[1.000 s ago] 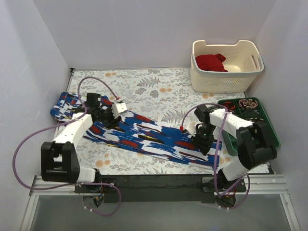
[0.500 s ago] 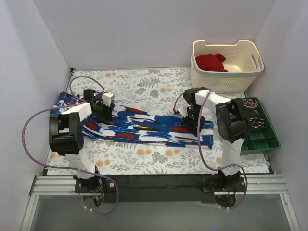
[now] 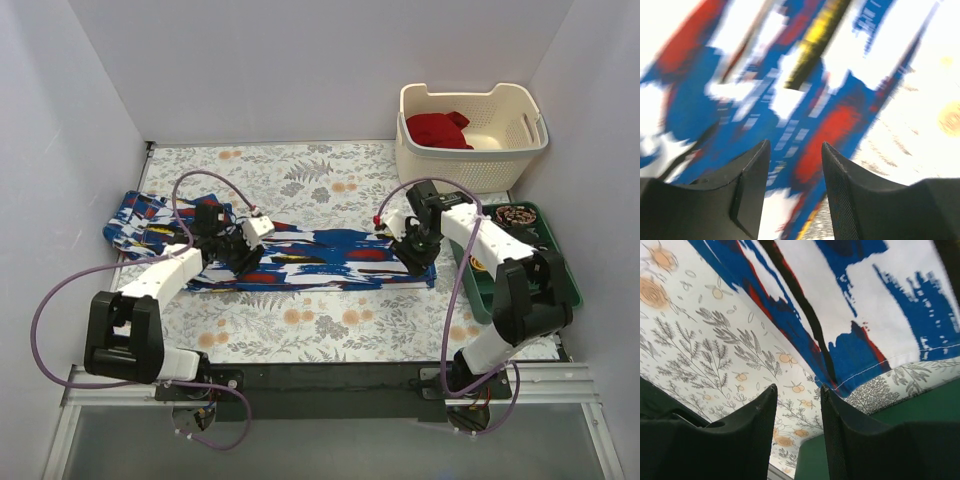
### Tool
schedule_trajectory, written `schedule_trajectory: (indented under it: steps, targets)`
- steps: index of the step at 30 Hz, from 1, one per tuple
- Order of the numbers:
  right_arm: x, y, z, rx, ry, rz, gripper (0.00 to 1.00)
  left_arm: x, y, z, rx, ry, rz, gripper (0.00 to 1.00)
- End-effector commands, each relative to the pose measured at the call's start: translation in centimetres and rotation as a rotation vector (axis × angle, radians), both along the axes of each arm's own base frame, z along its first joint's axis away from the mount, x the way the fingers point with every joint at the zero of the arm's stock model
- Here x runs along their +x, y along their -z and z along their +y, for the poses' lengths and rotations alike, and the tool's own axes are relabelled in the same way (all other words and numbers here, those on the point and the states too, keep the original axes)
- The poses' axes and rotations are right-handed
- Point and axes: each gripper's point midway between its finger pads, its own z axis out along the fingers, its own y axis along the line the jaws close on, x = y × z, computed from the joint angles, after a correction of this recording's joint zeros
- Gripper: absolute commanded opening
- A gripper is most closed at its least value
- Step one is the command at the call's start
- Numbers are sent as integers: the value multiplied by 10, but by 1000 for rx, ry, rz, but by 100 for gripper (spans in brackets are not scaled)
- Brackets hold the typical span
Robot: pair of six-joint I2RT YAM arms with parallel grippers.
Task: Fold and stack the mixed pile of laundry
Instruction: Fold the trousers at the center of the board.
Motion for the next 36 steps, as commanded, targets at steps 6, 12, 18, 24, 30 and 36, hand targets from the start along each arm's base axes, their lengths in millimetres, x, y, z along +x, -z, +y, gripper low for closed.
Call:
schedule_trajectory:
  steps: [6, 12, 18, 24, 30, 36]
  targets:
    - [5, 39, -11, -70, -117, 12, 45, -38, 31, -14, 121, 222, -79, 45]
    - [2, 56, -21, -115, -146, 19, 46, -41, 45, -13, 169, 264, -77, 45]
    - [6, 59, -23, -130, -147, 3, 40, -41, 48, -10, 191, 265, -92, 42]
    - [13, 57, -29, -161, -143, -49, 34, -40, 49, -7, 207, 262, -93, 36]
    - [19, 52, -33, -185, -143, -77, 29, -42, 52, -6, 211, 265, -84, 23]
    - [23, 48, -32, -185, -137, -94, 20, -39, 45, -6, 215, 263, -110, 5]
